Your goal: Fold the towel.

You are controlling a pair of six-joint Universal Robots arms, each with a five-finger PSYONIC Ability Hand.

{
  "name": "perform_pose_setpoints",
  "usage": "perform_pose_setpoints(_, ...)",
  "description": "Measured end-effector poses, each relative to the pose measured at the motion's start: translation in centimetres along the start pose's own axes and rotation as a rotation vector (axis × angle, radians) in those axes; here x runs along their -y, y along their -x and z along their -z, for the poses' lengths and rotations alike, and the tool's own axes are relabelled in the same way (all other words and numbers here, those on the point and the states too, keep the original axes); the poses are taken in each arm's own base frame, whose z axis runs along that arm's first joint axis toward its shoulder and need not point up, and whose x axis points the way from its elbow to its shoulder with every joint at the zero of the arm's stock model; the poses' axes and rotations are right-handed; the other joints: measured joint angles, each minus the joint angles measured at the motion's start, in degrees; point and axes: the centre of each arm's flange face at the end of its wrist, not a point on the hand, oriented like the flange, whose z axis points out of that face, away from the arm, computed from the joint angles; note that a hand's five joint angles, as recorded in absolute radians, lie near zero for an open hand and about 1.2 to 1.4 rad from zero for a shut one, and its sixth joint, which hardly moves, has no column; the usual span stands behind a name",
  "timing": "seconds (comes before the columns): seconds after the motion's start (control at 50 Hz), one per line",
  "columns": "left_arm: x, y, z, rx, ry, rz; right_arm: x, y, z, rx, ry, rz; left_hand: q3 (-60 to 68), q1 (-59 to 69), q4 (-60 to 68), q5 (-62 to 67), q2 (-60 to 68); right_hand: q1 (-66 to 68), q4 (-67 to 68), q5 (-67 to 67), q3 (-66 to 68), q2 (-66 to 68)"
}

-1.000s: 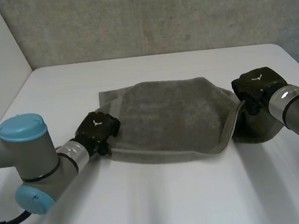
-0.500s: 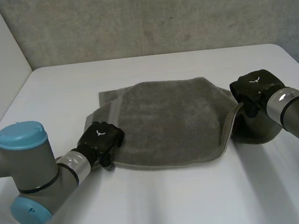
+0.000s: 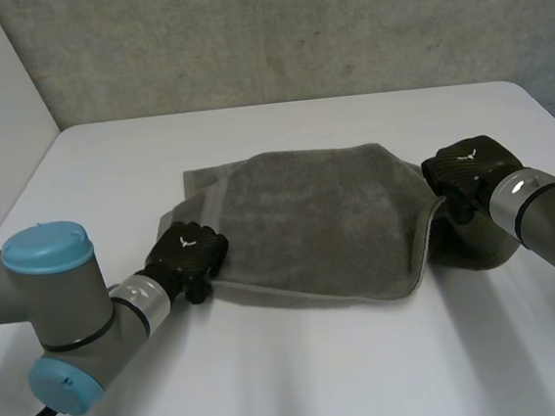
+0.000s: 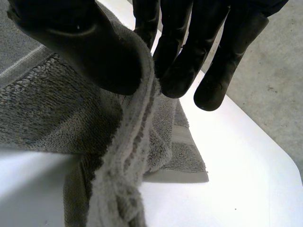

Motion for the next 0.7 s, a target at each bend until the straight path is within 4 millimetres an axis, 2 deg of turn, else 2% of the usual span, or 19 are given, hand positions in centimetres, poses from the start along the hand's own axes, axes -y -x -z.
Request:
perform_pose_setpoints(0.16,0.3,0.1,-0.1,0.004,-0.007,-0.006,0.0,0.0,0.0,0.001,0.001,0.000,1.0,1.0,0.9,1.1,1.0,0.0,0.1,0.0,0.0,0.0)
perform_pose_setpoints(0.38,-0.7,-0.8,0.7,-0.024,0.033,0.005,-0.1,0.1,0.0,0.002,0.003,0.006,-1.5,-1.0,-1.0,-1.0,-1.2,0.0,0.1,0.0,0.0,0.0)
perform_pose_setpoints(0.5,-0.5,-0.6,0.7,-0.020,0.027,0.004,-0.2,0.3,0.0,0.007,0.006,0.013,8.0,7.3,8.1,8.0,7.6,0.0,0.1,0.0,0.0,0.0)
perform_pose_setpoints(0.58,0.2,-0.1,0.8,-0.004,0.007,0.001,0.0,0.4,0.0,0.010,0.003,0.018,8.6,7.9,8.4,8.6,8.0,0.0,0.1,0.0,0.0,0.0)
perform_pose_setpoints(0.7,2.5,1.3,1.5,0.040,-0.057,-0.014,0.5,0.1,0.2,-0.001,-0.014,0.018,8.8,7.9,8.4,8.7,8.0,0.0,0.1,0.0,0.0,0.0)
